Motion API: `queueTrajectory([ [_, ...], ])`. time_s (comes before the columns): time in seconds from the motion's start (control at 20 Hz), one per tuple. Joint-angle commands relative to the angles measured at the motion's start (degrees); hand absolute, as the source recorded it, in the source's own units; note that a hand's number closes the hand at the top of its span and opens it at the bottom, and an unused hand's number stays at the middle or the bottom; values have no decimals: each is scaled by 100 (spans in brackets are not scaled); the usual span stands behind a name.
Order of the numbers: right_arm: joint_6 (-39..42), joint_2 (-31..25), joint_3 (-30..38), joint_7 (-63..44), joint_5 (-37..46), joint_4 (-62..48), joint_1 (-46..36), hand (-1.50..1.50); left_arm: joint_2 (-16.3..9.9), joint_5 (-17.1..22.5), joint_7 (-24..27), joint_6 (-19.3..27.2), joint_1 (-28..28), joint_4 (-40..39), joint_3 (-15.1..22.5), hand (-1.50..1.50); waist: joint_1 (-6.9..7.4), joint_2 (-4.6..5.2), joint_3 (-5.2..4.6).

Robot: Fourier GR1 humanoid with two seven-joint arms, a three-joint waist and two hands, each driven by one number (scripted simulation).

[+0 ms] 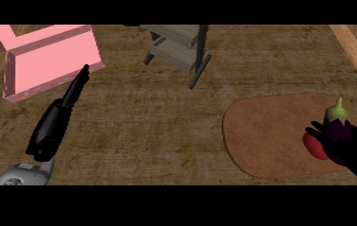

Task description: Pick the tomato from the cutting board and place it in the tiered basket

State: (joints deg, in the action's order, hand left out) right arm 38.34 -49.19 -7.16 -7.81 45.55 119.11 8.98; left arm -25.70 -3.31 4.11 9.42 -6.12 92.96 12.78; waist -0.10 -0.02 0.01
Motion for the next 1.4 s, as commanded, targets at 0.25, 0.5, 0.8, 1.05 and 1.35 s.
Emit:
queueTrajectory([
  [0.25, -806, 513, 378, 630, 600, -633, -106, -150, 327, -335, -74, -136, 99, 54, -77, 0, 17, 5, 2],
  [0.5, -769, 872, 501, 685, 861, -845, -260, -150, 249, -244, -162, -512, 172, 315, -462, 0, 21, 0, 0],
  [0.8, -628, 796, 925, 1351, 907, -1207, -149, -150, 610, -674, 71, -405, 153, 95, -519, 0, -4, 0, -1],
  [1.05, -842, 1181, 750, 1467, 1300, -1907, -584, -150, 861, -800, -257, -600, 182, 397, -409, 0, 18, 2, 1],
  [1.35, -1396, 1692, 600, 1544, 1741, -2463, -719, -150, 793, -826, 172, -883, -130, -327, -865, 0, 10, 11, 0],
])
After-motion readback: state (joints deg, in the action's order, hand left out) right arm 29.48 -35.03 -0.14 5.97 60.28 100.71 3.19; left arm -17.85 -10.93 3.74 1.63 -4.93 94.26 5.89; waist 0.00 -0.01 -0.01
